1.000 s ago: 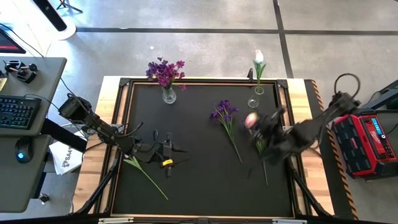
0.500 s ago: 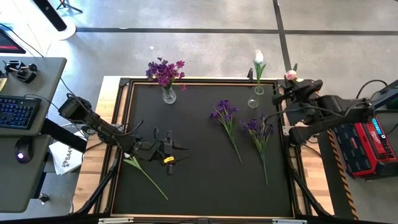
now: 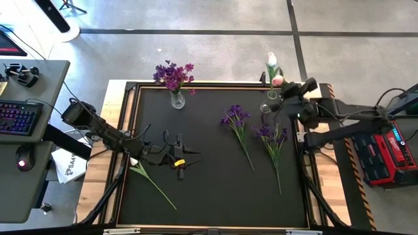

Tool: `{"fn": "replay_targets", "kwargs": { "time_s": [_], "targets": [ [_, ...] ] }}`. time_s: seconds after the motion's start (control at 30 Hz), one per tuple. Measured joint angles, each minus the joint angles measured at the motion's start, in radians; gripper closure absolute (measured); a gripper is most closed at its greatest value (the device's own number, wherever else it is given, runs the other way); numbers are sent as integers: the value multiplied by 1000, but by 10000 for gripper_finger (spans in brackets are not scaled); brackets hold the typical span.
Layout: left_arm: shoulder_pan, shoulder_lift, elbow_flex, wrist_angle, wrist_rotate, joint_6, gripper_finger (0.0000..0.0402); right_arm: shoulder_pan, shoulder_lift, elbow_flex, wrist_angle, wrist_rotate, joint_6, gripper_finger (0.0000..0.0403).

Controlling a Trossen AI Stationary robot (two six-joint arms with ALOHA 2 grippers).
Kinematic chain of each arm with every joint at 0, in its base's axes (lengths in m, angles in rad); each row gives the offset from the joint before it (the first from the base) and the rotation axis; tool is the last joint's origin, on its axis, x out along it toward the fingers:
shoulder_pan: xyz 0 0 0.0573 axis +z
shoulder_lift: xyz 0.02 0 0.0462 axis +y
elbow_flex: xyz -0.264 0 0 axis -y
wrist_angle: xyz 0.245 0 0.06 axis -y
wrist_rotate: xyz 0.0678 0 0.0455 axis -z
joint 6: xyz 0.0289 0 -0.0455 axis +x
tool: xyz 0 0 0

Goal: Sort flowers into vase by color
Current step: Put the pink flowers into the right transparent vase

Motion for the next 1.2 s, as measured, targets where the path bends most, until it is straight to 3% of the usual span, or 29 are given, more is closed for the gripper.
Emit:
{"fn": "replay_targets", "kwargs": {
  "time_s": [0.27, 0.53, 0.73, 0.9, 1.2],
  "targets": [
    [-2, 0, 0, -10, 1, -1, 270, -181, 22, 0, 379, -307, -367, 402],
    [-31, 0, 0, -72, 1, -53, 270, -387, 56, 0, 306, -524, -332, 402],
    [-37, 0, 0, -75, 1, -72, 270, -453, 54, -22, 327, -546, -334, 402],
    [-39, 0, 0, -86, 1, -96, 270, -517, 33, -157, 481, -644, -325, 402],
    [-42, 0, 0, -91, 1, -105, 270, -612, 33, -330, 593, -662, -224, 398]
  ]
}}
